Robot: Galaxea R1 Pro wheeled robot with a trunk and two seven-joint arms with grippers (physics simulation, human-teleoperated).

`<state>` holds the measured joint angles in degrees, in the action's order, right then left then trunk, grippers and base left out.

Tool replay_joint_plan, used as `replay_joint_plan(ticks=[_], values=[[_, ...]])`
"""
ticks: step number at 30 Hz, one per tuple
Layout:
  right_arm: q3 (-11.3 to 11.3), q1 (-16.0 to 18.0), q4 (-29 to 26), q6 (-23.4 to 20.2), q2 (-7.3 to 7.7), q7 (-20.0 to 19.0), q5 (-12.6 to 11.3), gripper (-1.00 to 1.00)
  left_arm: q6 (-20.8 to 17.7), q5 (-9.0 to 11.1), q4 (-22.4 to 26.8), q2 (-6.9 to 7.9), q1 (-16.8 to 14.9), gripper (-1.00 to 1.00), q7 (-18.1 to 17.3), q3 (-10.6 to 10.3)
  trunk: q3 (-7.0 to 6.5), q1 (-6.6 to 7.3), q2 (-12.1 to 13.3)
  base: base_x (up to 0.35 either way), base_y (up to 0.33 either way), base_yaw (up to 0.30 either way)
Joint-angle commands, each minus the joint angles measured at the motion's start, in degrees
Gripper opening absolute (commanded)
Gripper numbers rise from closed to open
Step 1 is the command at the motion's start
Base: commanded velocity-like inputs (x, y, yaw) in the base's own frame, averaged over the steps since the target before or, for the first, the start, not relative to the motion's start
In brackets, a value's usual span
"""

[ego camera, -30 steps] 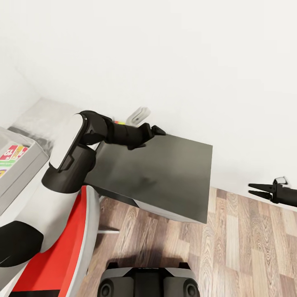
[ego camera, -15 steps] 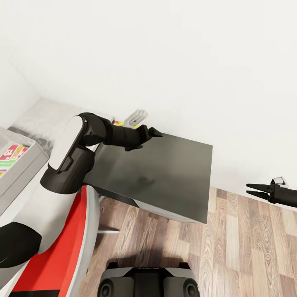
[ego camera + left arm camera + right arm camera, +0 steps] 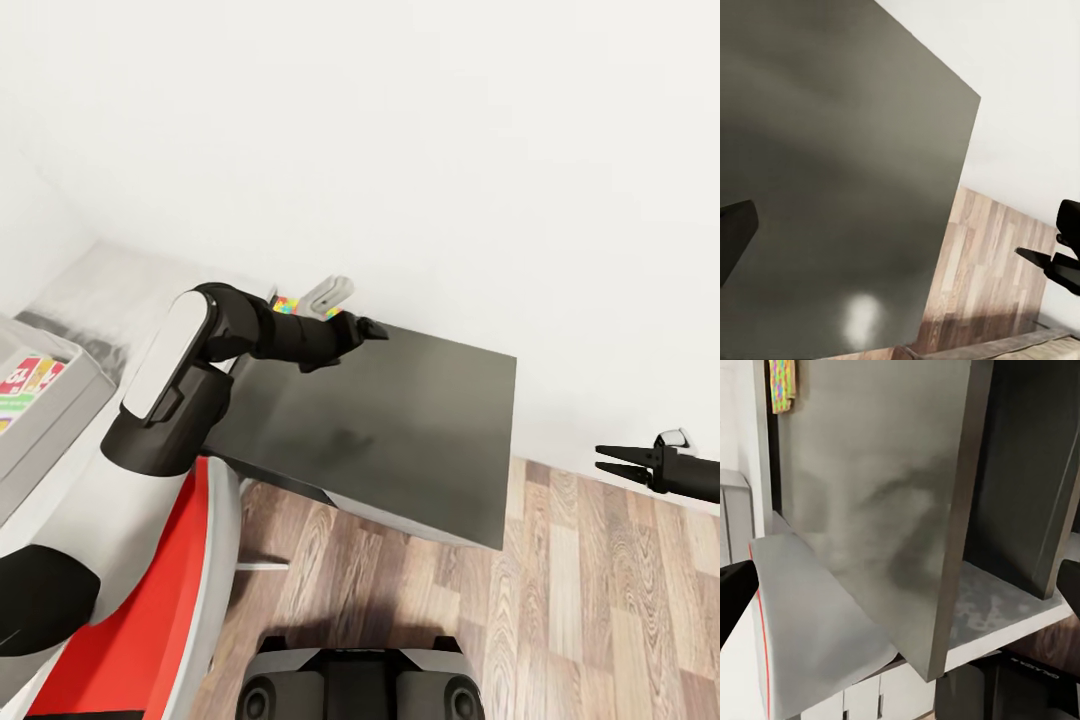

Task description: Put all the toys in the child's room - the three board games (two on the bed and one on the table), the two jigsaw puzzles on the table, and the tennis ball on the table - inside the toy box on the table in the child's room.

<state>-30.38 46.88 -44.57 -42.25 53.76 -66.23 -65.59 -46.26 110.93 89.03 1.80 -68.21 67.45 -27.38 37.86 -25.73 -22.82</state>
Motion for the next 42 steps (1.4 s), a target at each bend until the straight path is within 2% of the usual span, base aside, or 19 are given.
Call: replay_joint_plan(ticks=[1,15,22,27,28,30,31,33,34,35,36,39,40,41,42], values=[[-0.4,0.1,0.0,-0.4,0.07,0.0,-0.5,1.00,-0.1,0.4,0.0,0.03,-0.1,1.00,0.5,0.0,0.08,-0.05,-0.1,0.156,0.000,0.000],[-0.4,0.1,-0.1,-0.3,-0.22,0.0,-0.5,1.00,-0.6,-0.5,-3.2,-0.24,0.8,1.00,0.4,-1.1,0.08,-0.05,-0.1,0.118,0.000,0.000],[-0.4,0.1,-0.1,-0.3,-0.35,0.0,-0.4,1.00,-1.0,-2.4,-7.2,-0.13,-0.7,1.00,0.1,-1.7,0.08,-0.05,-0.1,0.026,0.000,0.000],[-0.4,0.1,-0.1,-0.3,-0.49,0.0,-0.4,1.00,-1.3,-5.8,-12.8,-0.02,-4.2,1.00,-2.4,-1.9,0.08,-0.05,-0.1,0.012,0.000,0.000],[-0.4,0.1,-0.1,-0.3,-0.49,0.0,-0.4,1.00,-1.3,-5.8,-12.8,-0.02,-4.2,1.00,-2.4,-1.9,0.08,-0.05,-0.1,0.008,0.000,0.000],[-0.4,0.1,-0.1,-0.2,-0.69,0.0,-0.4,1.00,-1.4,-7.8,-15.8,0.20,-5.7,1.00,-4.4,-2.0,0.08,-0.05,-0.1,0.006,0.000,0.000],[-0.4,0.1,-0.1,-0.2,-0.69,0.0,-0.4,1.00,-1.4,-7.8,-15.8,0.20,-5.7,1.00,-4.4,-2.0,0.08,-0.05,-0.1,0.005,0.000,0.000],[-0.4,0.1,-0.1,0.2,-1.00,0.0,-0.3,1.00,-1.5,-10.3,-18.7,0.78,-7.0,1.00,-6.8,-2.1,0.08,-0.05,-0.1,0.004,0.000,0.000],[-0.4,0.1,-0.1,0.2,-1.00,0.0,-0.3,1.00,-1.5,-10.3,-18.7,0.78,-7.0,1.00,-6.8,-2.1,0.08,-0.05,-0.1,0.003,0.000,0.000],[-0.4,0.1,-0.1,0.5,-1.13,-0.1,-0.3,1.00,-1.6,-11.7,-20.0,1.18,-7.5,1.00,-8.0,-2.1,0.08,-0.05,-0.1,0.003,0.000,0.000],[-0.4,0.1,-0.1,0.5,-1.13,-0.1,-0.3,1.00,-1.6,-11.7,-20.0,1.18,-7.5,1.00,-8.0,-2.1,0.08,-0.05,-0.1,0.003,0.000,0.000],[-0.4,0.1,-0.1,1.6,-1.56,-0.1,-0.2,1.00,-1.7,-16.4,-22.7,2.84,-8.5,1.00,-12.2,-2.2,0.08,-0.05,-0.1,0.002,0.000,0.000],[-0.4,0.1,-0.1,1.6,-1.56,-0.1,-0.2,1.00,-1.7,-16.4,-22.7,2.84,-8.5,1.00,-12.2,-2.2,0.08,-0.05,-0.1,0.001,0.000,0.000],[-0.4,0.0,-0.1,2.0,-1.74,0.0,-0.2,1.00,-1.7,-18.1,-23.5,3.49,-8.7,1.00,-13.6,-2.2,0.08,-0.05,-0.1,0.001,0.000,0.000],[-0.4,0.0,-0.1,2.0,-1.74,0.0,-0.2,1.00,-1.7,-18.1,-23.5,3.49,-8.7,1.00,-13.6,-2.2,0.08,-0.05,-0.1,0.001,0.000,0.000]])
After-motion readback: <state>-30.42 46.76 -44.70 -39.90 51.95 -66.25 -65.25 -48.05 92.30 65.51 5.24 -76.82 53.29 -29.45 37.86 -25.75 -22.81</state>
